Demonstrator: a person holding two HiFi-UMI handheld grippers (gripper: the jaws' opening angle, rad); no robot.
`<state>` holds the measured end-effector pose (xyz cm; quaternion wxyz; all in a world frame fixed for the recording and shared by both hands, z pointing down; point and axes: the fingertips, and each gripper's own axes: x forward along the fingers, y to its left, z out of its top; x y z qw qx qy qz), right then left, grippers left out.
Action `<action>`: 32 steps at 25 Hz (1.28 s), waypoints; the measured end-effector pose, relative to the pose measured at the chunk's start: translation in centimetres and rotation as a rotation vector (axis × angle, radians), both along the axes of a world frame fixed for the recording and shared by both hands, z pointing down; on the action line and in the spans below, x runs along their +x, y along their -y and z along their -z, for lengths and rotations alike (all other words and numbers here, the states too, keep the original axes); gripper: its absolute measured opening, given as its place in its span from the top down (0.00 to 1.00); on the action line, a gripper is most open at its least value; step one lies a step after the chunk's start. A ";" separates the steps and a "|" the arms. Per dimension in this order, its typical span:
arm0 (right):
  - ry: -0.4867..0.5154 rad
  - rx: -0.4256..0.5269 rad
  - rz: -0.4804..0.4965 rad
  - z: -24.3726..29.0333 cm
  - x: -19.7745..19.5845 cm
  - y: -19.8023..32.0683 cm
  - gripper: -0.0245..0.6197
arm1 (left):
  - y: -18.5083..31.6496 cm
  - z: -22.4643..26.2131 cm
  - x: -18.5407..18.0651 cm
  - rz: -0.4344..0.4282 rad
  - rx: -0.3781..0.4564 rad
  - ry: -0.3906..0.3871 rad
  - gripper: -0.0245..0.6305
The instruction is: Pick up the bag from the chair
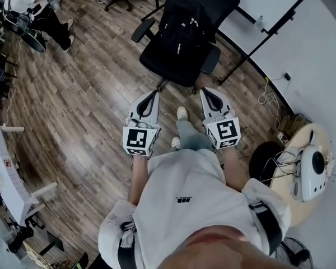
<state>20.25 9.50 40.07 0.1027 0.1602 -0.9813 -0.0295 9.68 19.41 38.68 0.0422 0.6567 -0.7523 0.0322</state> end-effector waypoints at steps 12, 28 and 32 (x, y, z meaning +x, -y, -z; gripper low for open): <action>0.010 0.023 0.006 -0.8 -8.1 8.0 0.97 | 7.6 -1.5 -7.6 0.003 -0.015 0.009 0.95; -0.066 -0.070 -0.017 -5.0 -18.5 25.4 0.97 | 25.9 -4.7 -18.6 -0.061 -0.073 -0.070 0.95; -0.079 -0.105 -0.036 -6.5 -19.7 28.9 0.97 | 29.8 -5.7 -20.4 -0.079 -0.109 -0.045 0.95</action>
